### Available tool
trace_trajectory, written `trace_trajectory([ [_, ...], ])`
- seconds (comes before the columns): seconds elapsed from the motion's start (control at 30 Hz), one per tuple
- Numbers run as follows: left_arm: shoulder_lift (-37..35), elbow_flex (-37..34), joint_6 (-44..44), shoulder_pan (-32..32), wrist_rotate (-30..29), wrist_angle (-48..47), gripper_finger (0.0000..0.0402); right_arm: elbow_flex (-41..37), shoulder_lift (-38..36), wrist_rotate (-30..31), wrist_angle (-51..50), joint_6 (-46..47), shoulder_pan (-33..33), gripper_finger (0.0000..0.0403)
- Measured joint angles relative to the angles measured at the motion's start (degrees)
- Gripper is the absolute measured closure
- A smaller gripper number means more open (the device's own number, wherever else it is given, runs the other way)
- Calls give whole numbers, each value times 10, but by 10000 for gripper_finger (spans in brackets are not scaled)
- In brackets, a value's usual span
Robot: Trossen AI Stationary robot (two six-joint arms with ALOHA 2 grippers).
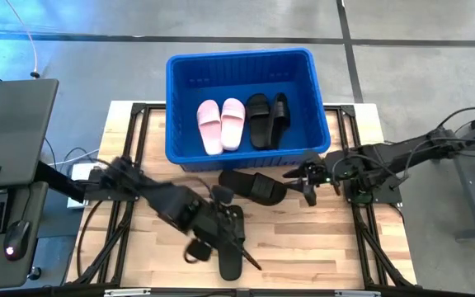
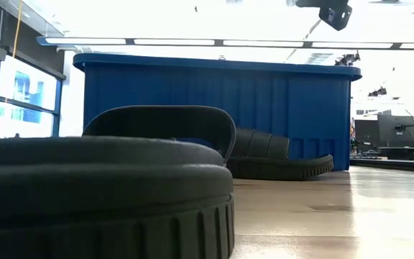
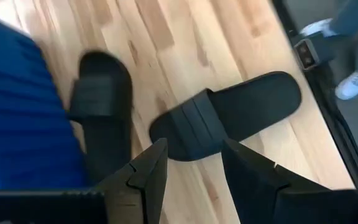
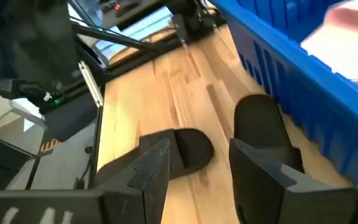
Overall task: Pick and place slides into bin
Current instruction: Put the black slide into the blue container
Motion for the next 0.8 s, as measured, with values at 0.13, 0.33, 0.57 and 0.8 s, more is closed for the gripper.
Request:
trace_trajectory([
  [0.13,60,0,-70,-13,-12,12,259,1,27,-1,23,9,5,245],
  [0.33,151,0,-158,-27,-16,61,259,0,45,-3,31,7,5,247],
  [0.57,220,1,-232,-31,-15,132,259,0,33,-31,37,14,5,247],
  [0.8,239,-2,-310,-30,-67,56,259,1,22,-51,50,13,9,247],
])
